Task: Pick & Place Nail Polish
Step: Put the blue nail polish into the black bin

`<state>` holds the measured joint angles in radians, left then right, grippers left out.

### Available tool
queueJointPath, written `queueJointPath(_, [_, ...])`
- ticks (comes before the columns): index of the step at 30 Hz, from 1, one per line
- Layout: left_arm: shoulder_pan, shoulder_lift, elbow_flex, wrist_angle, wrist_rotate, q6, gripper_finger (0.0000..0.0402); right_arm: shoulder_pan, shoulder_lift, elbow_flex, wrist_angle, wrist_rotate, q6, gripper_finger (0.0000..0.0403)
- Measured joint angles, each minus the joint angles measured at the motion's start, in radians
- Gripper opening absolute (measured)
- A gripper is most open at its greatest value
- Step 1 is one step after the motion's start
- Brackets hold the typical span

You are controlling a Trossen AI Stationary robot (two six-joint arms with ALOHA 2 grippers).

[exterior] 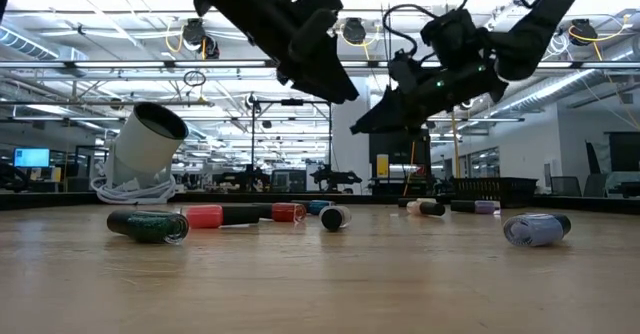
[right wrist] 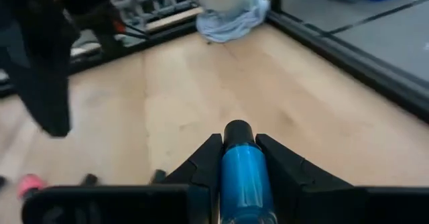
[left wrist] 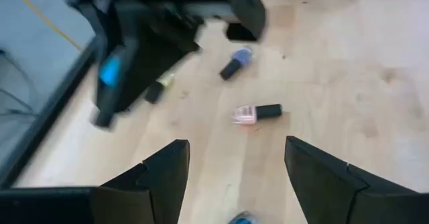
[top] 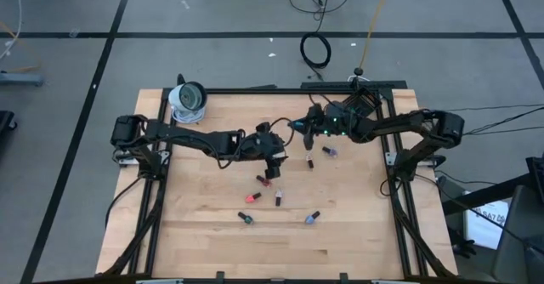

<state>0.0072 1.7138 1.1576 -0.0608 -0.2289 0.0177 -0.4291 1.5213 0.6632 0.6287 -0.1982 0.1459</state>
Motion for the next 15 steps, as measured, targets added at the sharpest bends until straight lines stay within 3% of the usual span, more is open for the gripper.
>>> queueJointPath(5, [0.051,0.0,-0.004,0.047,0.127,-0.009,0.0241,-0.034,-0.119,-0.002,-0.194,0.073,-0.072,0.0064])
queueJointPath(10, [0.092,0.0,-0.044,0.115,0.133,-0.009,0.0241,-0.062,-0.263,-0.049,-0.343,0.185,-0.11,0.0064])
queueJointPath(15, [0.128,0.0,-0.092,0.187,0.156,-0.031,0.0241,-0.105,-0.431,-0.166,-0.374,0.304,-0.109,0.0064])
